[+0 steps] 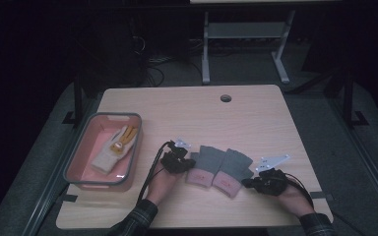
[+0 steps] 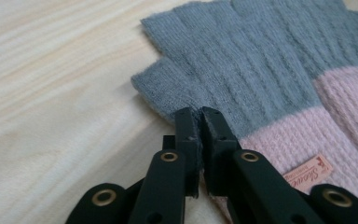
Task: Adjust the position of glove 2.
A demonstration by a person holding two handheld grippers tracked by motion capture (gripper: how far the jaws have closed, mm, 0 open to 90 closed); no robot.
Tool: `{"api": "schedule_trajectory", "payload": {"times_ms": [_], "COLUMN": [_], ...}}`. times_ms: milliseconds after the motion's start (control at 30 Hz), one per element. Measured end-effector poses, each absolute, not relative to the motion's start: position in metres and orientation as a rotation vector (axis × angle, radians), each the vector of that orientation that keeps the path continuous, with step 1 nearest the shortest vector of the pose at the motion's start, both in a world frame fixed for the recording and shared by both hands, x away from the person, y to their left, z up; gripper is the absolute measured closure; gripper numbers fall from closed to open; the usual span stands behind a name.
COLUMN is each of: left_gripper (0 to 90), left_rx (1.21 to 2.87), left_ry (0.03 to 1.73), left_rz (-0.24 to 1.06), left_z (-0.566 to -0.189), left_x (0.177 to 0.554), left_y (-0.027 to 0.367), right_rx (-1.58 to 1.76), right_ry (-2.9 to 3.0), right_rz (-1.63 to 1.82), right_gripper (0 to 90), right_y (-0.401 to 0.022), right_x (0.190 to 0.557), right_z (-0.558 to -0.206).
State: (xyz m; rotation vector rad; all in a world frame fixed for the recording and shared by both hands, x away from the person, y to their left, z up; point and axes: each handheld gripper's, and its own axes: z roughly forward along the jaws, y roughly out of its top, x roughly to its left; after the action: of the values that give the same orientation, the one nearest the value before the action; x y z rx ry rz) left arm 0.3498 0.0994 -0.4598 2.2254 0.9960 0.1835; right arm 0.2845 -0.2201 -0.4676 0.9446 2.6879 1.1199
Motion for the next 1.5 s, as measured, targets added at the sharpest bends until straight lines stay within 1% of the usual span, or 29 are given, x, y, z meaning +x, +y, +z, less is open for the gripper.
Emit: {"api": "schedule_trajectory", "payload": {"times_ms": [233,400,633,967,1200,1500], "left_gripper": [86.8,86.7,86.8,86.8,86.9,87.1], "left_rx": [2.175,2.168,2.17,2.149,2.154,2.158], "left_ry": [1.04,1.01,0.972,0.898,0.838,0.787], "left_rz": [0.202,0.186,0.159,0.166,0.157,0.12], "left_z": [-0.452,-0.446,-0.438,-0.419,-0.402,-0.393], "left_x": [0.363,0.37,0.363,0.359,0.354,0.346], "left_y": [0.104,0.1,0.097,0.1,0.094,0.081], "right_rx": [0.943,0.949,0.953,0.931,0.928,0.906], "right_ry": [2.674,2.665,2.671,2.678,2.687,2.7], "right_rz": [1.136,1.141,1.134,1.128,1.145,1.155], "right_gripper": [90.0,90.0,90.0,90.0,90.0,90.0], "right_y": [-0.22,-0.219,-0.215,-0.203,-0.194,-0.178], "right_x": [0.287,0.291,0.294,0.302,0.307,0.312], "right_z": [-0.465,-0.465,-0.467,-0.467,-0.468,-0.468]}}
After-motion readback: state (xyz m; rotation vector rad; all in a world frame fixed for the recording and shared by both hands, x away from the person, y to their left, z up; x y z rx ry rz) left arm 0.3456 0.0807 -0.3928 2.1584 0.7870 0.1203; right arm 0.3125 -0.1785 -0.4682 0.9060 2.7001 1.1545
